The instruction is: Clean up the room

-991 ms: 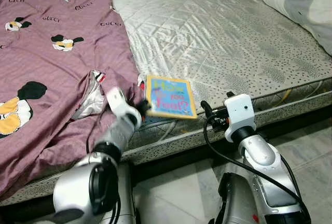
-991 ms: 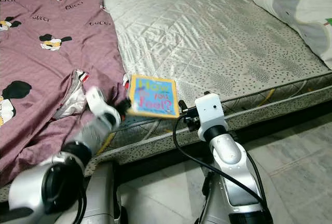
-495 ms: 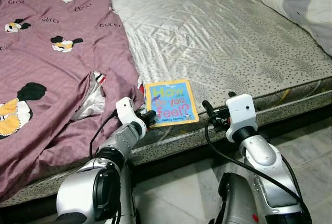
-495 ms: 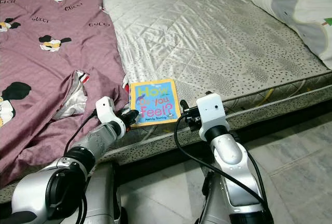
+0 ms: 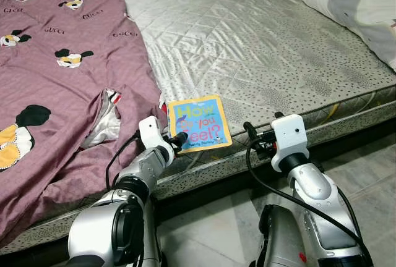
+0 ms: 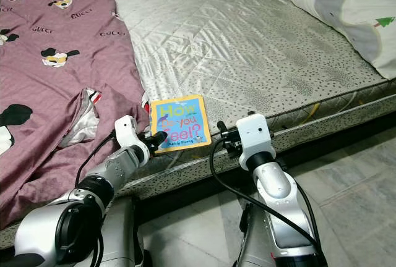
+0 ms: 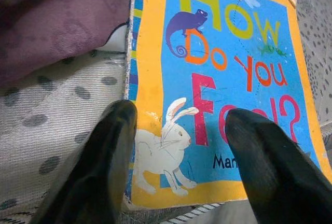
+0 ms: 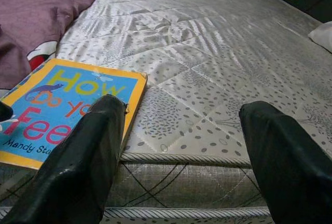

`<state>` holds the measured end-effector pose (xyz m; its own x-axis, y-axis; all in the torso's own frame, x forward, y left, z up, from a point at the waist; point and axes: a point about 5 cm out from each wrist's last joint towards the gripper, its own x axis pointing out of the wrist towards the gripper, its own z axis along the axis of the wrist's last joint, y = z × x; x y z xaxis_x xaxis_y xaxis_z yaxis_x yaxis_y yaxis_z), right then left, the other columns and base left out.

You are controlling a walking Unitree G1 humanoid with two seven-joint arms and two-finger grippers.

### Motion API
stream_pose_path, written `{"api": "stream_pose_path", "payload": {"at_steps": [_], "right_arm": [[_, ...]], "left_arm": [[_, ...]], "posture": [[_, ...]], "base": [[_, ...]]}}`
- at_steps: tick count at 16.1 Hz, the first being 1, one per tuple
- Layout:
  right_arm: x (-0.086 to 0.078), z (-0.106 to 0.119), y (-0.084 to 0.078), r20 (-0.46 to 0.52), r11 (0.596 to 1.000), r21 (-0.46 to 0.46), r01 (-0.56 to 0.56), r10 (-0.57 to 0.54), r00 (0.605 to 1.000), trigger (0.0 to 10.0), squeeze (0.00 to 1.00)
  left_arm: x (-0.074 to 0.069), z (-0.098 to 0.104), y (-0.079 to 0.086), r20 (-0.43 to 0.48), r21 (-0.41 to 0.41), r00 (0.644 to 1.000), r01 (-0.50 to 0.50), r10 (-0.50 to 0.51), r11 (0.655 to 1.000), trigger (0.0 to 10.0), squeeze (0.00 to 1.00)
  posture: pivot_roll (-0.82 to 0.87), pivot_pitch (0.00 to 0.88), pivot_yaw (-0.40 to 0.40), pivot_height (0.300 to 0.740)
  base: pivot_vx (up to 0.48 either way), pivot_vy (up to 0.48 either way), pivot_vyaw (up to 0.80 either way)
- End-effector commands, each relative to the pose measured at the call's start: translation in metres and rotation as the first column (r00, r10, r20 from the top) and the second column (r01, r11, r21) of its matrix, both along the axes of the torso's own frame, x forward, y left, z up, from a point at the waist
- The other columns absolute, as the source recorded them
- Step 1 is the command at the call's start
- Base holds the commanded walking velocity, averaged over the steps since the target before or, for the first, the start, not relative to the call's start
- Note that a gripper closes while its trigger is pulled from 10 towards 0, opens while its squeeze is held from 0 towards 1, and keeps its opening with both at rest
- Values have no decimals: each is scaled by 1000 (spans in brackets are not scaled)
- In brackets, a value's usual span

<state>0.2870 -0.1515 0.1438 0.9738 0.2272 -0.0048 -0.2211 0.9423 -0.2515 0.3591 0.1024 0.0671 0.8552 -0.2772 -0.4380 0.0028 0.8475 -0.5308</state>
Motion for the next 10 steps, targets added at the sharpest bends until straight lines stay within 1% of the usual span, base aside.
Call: {"api": "stream_pose_path", "payload": {"at_steps": [1, 2, 3, 5, 6, 8, 10], "right_arm": [[0, 5, 1, 20, 1000, 0, -2, 2, 1000, 10000, 0], [0, 6, -1, 23, 1000, 0, 2, -2, 1000, 10000, 0], [0, 6, -3, 24, 1000, -2, 7, -7, 1000, 10000, 0], [0, 6, -2, 25, 1000, -1, 9, -9, 1000, 10000, 0], [0, 5, -2, 24, 1000, 0, 8, -8, 1000, 10000, 0], [1, 5, -1, 24, 1000, 2, 5, -5, 1000, 10000, 0], [4, 6, 0, 29, 1000, 4, 1, -1, 1000, 10000, 0]], "left_arm": [[-6, -10, 6, -41, 57, 999, -4, 6, 998, 10000, 475], [-3, -5, 6, -19, 68, 1000, 3, -2, 998, 10000, 243], [0, -1, 8, 1, 101, 1000, 2, -2, 995, 10000, 0], [4, 4, 16, 25, 140, 999, -39, 36, 989, 10000, 0], [6, 7, 17, 44, 155, 998, -57, 51, 986, 10000, 0], [6, 9, 10, 70, 160, 997, -53, 43, 986, 10000, 0], [4, 9, 4, 105, 182, 994, -36, 17, 983, 10000, 0]], "posture": [[-160, 98, 64, 510], [-160, 98, 64, 510], [-156, 97, 65, 510], [-155, 97, 66, 510], [-150, 93, 66, 510], [-144, 87, 64, 510], [-135, 80, 62, 510]], "base": [[0, 0, 0], [0, 0, 0], [0, 0, 0], [0, 0, 0], [0, 0, 0], [0, 0, 0], [0, 0, 0]]}}
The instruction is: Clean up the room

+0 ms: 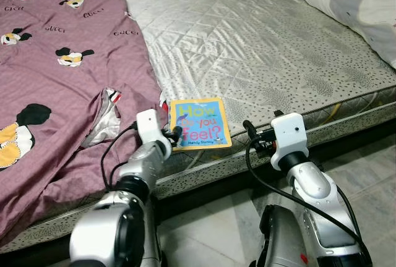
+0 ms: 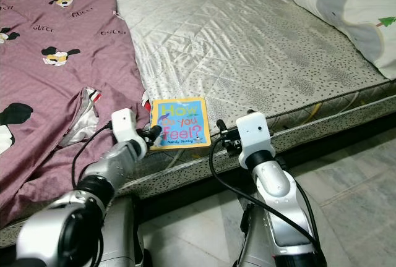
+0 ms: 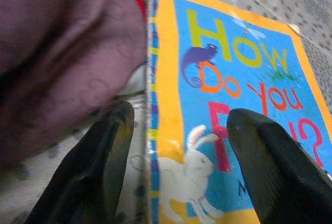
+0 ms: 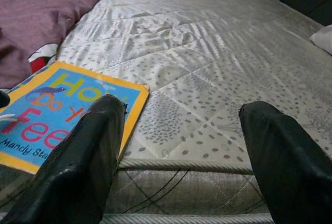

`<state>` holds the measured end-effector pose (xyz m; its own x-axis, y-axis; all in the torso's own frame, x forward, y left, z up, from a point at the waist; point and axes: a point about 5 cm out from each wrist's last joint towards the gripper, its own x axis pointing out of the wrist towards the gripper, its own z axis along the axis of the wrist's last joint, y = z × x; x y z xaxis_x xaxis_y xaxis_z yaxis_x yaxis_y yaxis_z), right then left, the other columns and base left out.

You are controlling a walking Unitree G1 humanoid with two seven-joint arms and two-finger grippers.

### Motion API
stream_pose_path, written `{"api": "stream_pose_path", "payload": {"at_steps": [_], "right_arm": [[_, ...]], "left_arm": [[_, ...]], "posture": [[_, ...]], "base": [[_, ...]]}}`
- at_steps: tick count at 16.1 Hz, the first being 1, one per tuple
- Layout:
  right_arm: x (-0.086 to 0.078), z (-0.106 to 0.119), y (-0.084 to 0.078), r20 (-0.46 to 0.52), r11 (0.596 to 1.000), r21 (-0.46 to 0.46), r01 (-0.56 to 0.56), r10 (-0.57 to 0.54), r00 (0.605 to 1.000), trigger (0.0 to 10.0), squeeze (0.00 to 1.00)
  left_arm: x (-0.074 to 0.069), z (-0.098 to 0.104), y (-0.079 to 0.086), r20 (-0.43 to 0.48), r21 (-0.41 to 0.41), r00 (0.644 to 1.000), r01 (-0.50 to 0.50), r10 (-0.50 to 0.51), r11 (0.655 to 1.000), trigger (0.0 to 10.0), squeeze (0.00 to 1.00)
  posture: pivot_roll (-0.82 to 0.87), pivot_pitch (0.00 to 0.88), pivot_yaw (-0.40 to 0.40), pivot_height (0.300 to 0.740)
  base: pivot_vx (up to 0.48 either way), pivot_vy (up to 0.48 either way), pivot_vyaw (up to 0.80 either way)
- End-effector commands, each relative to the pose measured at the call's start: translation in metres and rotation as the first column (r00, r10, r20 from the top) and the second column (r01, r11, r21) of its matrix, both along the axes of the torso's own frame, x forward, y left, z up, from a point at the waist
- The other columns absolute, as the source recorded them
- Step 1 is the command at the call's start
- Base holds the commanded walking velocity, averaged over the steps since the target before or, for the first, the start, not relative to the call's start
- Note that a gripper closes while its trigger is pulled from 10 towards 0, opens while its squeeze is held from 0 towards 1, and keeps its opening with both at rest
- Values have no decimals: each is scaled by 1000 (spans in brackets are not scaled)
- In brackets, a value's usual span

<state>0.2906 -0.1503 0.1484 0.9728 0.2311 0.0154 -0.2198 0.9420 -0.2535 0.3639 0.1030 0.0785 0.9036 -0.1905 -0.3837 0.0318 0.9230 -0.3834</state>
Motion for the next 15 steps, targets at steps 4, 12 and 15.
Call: {"api": "stream_pose_path", "payload": {"at_steps": [4, 12, 15], "right_arm": [[5, 3, 1, 19, 1000, 4, -1, 0, 1000, 10000, 0], [5, 6, -4, 28, 1000, -6, 17, -17, 999, 10000, 0], [4, 8, -7, 35, 1000, -13, 23, -23, 999, 10000, 0]], "left_arm": [[-15, -15, -4, -64, 25, 998, 13, -11, 1000, 10000, 0], [-36, -50, -7, -244, -42, 970, 9, -19, 999, 10000, 0], [-34, -49, -9, -208, -100, 978, -10, -11, 995, 10000, 0]], "posture": [[-125, 68, 65, 510], [-153, 77, 62, 510], [-170, 80, 64, 510]], "base": [[0, 0, 0], [0, 0, 0], [0, 0, 0]]}}
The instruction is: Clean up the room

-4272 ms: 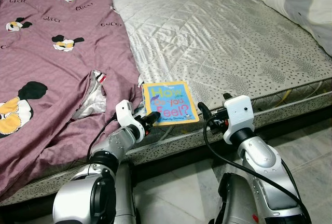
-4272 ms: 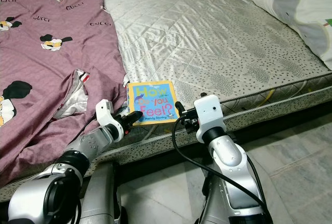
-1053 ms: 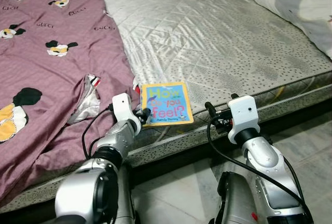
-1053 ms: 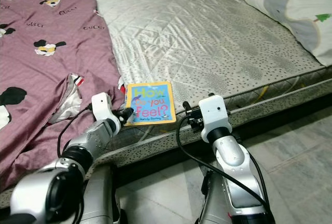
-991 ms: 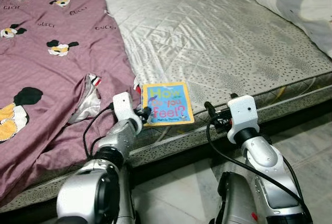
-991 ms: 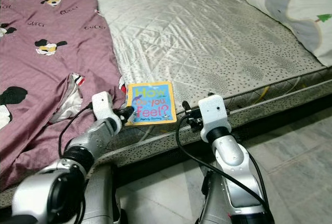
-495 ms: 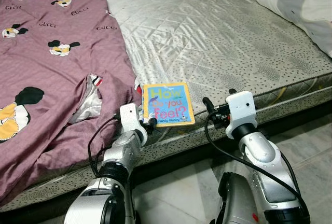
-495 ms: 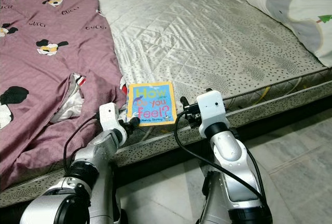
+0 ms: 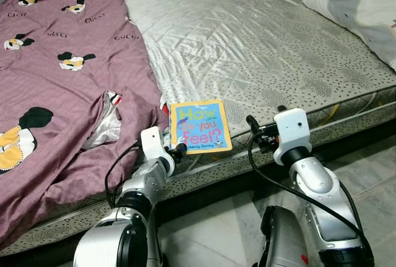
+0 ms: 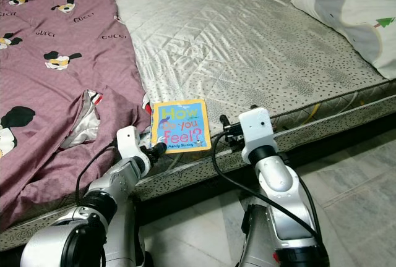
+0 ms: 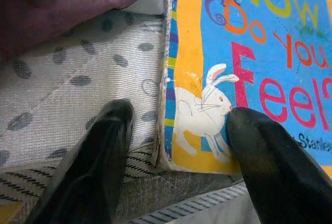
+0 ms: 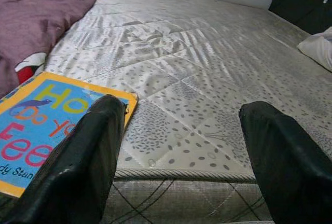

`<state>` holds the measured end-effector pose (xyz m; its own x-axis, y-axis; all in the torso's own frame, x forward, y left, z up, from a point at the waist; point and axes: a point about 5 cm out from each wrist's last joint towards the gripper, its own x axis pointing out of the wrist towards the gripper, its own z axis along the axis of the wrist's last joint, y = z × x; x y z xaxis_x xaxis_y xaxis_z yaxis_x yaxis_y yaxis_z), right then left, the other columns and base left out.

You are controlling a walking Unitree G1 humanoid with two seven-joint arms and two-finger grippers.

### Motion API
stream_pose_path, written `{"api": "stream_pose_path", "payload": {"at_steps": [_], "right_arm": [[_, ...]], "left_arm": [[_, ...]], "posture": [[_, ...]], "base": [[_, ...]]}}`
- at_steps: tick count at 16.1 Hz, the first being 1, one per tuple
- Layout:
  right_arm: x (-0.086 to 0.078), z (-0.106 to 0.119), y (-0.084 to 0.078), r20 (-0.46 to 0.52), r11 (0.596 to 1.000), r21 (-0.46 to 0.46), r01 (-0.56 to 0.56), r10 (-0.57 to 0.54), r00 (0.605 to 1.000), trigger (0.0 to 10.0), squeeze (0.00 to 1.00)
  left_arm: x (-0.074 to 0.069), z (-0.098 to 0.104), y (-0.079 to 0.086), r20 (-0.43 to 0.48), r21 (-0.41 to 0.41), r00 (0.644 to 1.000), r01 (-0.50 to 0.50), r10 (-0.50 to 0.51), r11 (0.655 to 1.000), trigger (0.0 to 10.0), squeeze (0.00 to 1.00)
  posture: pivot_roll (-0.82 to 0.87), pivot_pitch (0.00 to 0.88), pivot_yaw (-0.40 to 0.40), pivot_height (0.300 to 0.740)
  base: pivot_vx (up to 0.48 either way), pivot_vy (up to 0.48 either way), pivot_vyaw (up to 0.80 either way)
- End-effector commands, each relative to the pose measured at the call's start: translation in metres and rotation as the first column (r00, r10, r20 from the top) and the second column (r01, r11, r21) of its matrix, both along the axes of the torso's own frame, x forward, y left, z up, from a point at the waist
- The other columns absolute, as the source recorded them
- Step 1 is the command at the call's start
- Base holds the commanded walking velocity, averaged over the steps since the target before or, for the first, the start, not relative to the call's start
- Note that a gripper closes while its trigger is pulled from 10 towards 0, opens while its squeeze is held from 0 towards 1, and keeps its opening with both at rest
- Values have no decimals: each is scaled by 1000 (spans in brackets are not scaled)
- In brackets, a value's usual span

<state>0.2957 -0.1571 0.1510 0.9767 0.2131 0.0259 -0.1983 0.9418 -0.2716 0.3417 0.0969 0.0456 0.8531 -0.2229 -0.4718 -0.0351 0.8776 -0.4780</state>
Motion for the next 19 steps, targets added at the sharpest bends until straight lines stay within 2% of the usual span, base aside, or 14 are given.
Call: {"api": "stream_pose_path", "payload": {"at_steps": [1, 2, 3, 4, 9, 14, 18, 19], "right_arm": [[-2, 6, -1, 24, 1000, -2, 10, -10, 1000, 10000, 0], [-2, 7, -1, 25, 1000, -3, 12, -12, 1000, 10000, 0], [-5, 7, -1, 26, 1000, -8, 12, -11, 1000, 10000, 0], [-8, 8, -4, 26, 1000, -28, 12, -12, 1000, 10000, 0], [-5, 12, -6, 39, 999, -28, 25, -24, 999, 10000, 0], [-3, 13, -6, 47, 999, -33, 29, -27, 999, 10000, 0], [-3, 13, -6, 47, 999, -30, 34, -33, 998, 10000, 0], [-3, 13, -6, 47, 999, -28, 33, -32, 998, 10000, 0]], "left_arm": [[-9, -13, -4, -64, -45, 998, 1, -4, 999, 10000, 0], [-8, -11, -6, -50, -75, 999, -2, -1, 997, 10000, 0], [-4, -5, -7, -21, -126, 1000, -15, 12, 992, 6667, 0], [3, 4, -5, 14, -174, 998, -53, 57, 983, 78, 0], [17, 22, 3, 62, -186, 992, -94, 107, 978, 0, 0], [30, 41, 13, 108, -239, 976, -160, 190, 958, 0, 0], [33, 47, 11, 136, -228, 977, -129, 163, 965, 0, 0], [34, 49, 11, 155, -199, 976, -122, 154, 972, 0, 0]], "posture": [[-179, 80, 64, 510], [-192, 83, 61, 510], [-206, 86, 56, 510], [-213, 88, 57, 510], [-219, 82, 57, 510], [-216, 72, 58, 510], [-215, 72, 62, 510], [-212, 71, 62, 510]], "base": [[0, 0, 0], [0, 0, 0], [0, 0, 0], [0, 0, 0], [0, 0, 0], [0, 0, 0], [0, 0, 0], [0, 0, 0]]}}
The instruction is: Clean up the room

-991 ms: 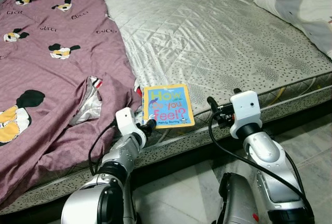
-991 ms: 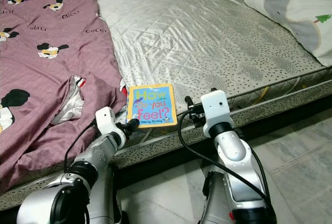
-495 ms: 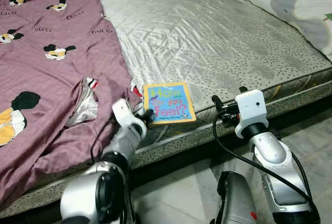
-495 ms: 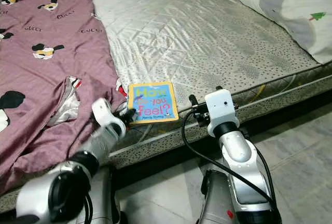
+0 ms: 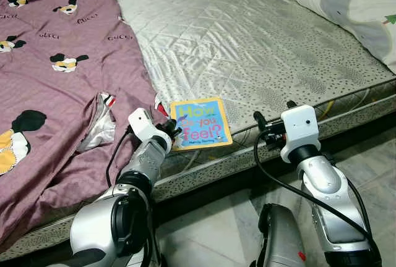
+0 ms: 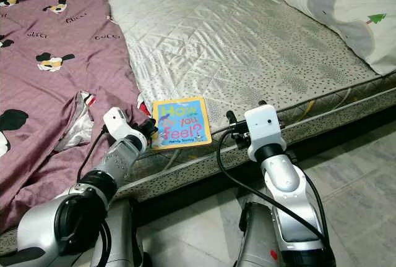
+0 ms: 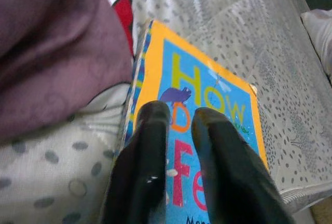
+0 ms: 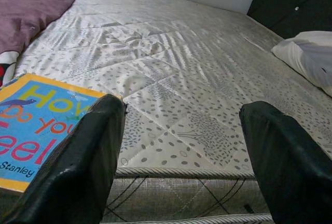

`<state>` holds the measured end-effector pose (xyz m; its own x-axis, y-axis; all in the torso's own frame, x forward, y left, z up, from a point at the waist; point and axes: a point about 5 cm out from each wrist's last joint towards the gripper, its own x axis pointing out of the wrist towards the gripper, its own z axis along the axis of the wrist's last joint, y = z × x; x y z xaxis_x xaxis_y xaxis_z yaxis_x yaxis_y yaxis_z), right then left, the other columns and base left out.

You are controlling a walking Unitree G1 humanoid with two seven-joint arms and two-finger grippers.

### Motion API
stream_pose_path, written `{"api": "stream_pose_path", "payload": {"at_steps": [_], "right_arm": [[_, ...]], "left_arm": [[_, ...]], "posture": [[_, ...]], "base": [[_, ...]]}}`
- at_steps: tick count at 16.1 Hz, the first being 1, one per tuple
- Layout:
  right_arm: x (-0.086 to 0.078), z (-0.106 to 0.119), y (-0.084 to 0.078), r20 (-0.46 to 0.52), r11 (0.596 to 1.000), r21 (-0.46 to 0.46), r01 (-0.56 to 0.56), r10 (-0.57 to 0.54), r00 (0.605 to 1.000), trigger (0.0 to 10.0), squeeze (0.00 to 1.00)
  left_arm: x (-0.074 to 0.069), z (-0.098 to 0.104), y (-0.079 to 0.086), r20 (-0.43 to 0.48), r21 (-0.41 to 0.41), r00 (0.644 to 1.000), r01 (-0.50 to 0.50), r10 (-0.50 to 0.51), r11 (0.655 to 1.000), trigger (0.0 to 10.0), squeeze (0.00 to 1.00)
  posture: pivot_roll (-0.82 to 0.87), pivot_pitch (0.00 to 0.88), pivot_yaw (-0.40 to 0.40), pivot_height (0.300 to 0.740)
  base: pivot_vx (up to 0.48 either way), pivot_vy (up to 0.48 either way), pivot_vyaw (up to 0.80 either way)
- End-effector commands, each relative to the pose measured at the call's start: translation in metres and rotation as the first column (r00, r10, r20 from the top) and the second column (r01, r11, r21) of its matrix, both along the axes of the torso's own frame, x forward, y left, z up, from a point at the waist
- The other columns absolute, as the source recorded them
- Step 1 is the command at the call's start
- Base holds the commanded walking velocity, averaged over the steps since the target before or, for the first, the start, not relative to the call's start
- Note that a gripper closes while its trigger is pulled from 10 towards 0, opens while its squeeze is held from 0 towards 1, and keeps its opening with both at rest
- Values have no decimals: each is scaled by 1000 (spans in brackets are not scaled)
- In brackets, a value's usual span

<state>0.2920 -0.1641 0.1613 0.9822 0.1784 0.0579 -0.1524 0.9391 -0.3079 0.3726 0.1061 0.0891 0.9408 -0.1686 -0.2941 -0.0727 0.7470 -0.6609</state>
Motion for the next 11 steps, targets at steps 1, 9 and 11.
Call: {"api": "stream_pose_path", "payload": {"at_steps": [1, 9, 11], "right_arm": [[0, 2, 2, 8, 1000, 9, -3, 3, 1000, 10000, 0], [10, -5, 32, -42, 932, 361, -22, 40, 998, 10000, 0], [15, -1, 39, -29, 900, 433, -51, 70, 997, 10000, 0]], "left_arm": [[6, 12, 3, 65, 45, 998, 3, -6, 999, 0, 0], [-27, 25, 43, 415, 518, 909, -201, -38, 831, 10000, 1000], [-53, 28, 52, 456, 590, 888, -263, -47, 763, 10000, 1000]], "posture": [[-207, 70, 64, 510], [-80, 42, 67, 510], [-44, 34, 65, 510]], "base": [[0, 0, 0], [0, 0, 0], [0, 0, 0]]}}
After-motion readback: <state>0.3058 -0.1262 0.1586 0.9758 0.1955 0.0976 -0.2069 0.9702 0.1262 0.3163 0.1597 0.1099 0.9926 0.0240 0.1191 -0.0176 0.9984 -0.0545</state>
